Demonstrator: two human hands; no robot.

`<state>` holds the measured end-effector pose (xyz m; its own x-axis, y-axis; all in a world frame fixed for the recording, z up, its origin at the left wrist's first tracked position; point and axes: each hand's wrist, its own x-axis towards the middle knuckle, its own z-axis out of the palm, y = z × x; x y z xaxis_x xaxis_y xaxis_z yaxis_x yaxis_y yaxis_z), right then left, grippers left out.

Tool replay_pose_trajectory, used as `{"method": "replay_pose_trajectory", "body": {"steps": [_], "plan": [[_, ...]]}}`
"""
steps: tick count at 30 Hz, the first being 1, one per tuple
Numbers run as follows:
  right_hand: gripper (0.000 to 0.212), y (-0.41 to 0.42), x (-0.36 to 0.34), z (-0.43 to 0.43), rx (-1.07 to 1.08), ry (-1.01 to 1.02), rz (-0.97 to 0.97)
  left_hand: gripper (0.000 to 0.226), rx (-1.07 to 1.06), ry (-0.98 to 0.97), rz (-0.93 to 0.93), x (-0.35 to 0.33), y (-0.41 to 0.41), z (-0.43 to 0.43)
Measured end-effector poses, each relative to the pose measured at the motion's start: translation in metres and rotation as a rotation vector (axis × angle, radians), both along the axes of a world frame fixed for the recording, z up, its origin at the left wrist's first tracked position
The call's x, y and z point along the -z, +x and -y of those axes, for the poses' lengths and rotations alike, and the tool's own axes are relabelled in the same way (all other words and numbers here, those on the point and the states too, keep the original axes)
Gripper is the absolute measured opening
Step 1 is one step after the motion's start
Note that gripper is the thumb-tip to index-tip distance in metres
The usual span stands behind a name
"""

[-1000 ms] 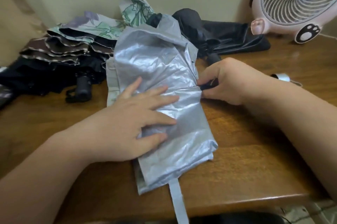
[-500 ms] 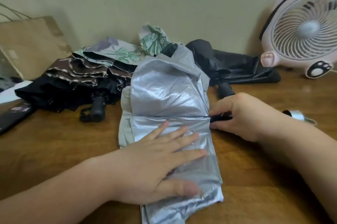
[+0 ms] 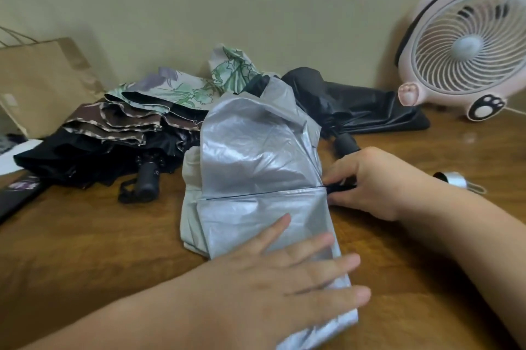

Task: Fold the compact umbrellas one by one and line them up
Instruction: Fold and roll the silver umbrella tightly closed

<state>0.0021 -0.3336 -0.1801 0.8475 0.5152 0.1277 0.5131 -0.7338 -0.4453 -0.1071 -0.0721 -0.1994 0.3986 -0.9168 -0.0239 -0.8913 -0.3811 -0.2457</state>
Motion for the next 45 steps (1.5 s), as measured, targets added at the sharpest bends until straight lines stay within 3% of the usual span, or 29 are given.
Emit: {"method": "replay_pose_trajectory", "body": {"steps": [3,5,7,9,10,11,13,15,18,20,23,26,28,30,32,37,39,41,43,44,45], "plan": [[0.024,-0.003,-0.002,-0.001,0.016,0.005,-0.01,0.061,0.005,0.06,-0.007,0.012,-0.002,0.009],[0.023,-0.004,-0.001,-0.001,0.026,0.021,-0.021,0.06,0.069,0.099,-0.182,0.018,-0.004,0.008],[0.023,-0.003,0.001,0.0,0.025,0.031,-0.022,0.055,0.163,0.003,-0.255,0.012,0.003,0.009],[0.023,-0.003,0.002,0.001,0.013,0.034,-0.013,0.058,0.018,-0.239,-0.348,-0.003,0.016,0.018],[0.024,-0.002,0.002,0.001,0.006,0.031,-0.01,0.067,-0.198,-0.468,-0.39,-0.016,0.023,0.019],[0.024,-0.002,0.002,0.002,0.001,0.024,-0.011,0.064,-0.417,-0.716,-0.339,-0.028,0.028,0.016],[0.024,-0.002,0.001,0.003,-0.004,0.018,-0.013,0.027,-0.584,-1.173,-0.008,-0.045,0.041,-0.008],[0.025,-0.004,0.0,0.003,-0.014,0.021,-0.003,0.018,-0.818,-1.387,0.036,-0.067,0.05,-0.026],[0.026,-0.003,-0.001,0.002,-0.02,0.011,0.009,0.048,-1.07,-1.378,-0.343,-0.083,0.072,-0.032],[0.026,-0.003,-0.002,0.002,-0.029,0.017,0.01,0.061,-1.12,-1.349,-0.468,-0.09,0.083,-0.025],[0.028,-0.004,-0.004,0.002,-0.057,0.022,0.009,0.022,-1.058,-1.378,-0.482,-0.095,0.09,-0.018],[0.029,-0.006,-0.007,0.002,-0.064,0.016,0.0,0.026,-0.934,-1.51,-0.64,-0.102,0.09,-0.009],[0.03,-0.007,-0.007,0.002,-0.061,0.017,0.02,0.01,-0.775,-1.644,-0.81,-0.103,0.084,-0.007],[0.032,-0.007,-0.007,0.003,-0.059,0.022,0.035,0.043,-0.66,-1.727,-0.985,-0.101,0.07,-0.005],[0.032,-0.008,-0.007,0.004,-0.06,0.018,0.027,0.057,-0.639,-1.716,-1.081,-0.093,0.052,-0.006],[0.03,-0.007,-0.006,0.004,-0.041,-0.016,0.022,0.05,-0.506,-1.535,-1.197,-0.06,0.013,0.0],[0.033,-0.005,-0.004,0.005,-0.023,-0.039,0.019,0.055,-0.44,-1.418,-1.119,-0.053,0.005,0.003],[0.035,-0.004,-0.002,0.006,-0.018,-0.038,0.025,0.045,-0.403,-1.319,-0.984,-0.048,-0.001,0.004],[0.033,-0.004,-0.001,0.006,-0.019,-0.025,0.021,0.036,-0.428,-1.29,-0.826,-0.042,-0.004,0.003],[0.032,-0.004,-0.001,0.006,-0.023,-0.02,0.017,0.035,-0.42,-1.322,-0.819,-0.035,-0.006,-0.001],[0.03,-0.003,0.0,0.006,-0.027,-0.014,0.017,0.04,-0.379,-1.404,-0.951,-0.029,-0.008,-0.006]]}}
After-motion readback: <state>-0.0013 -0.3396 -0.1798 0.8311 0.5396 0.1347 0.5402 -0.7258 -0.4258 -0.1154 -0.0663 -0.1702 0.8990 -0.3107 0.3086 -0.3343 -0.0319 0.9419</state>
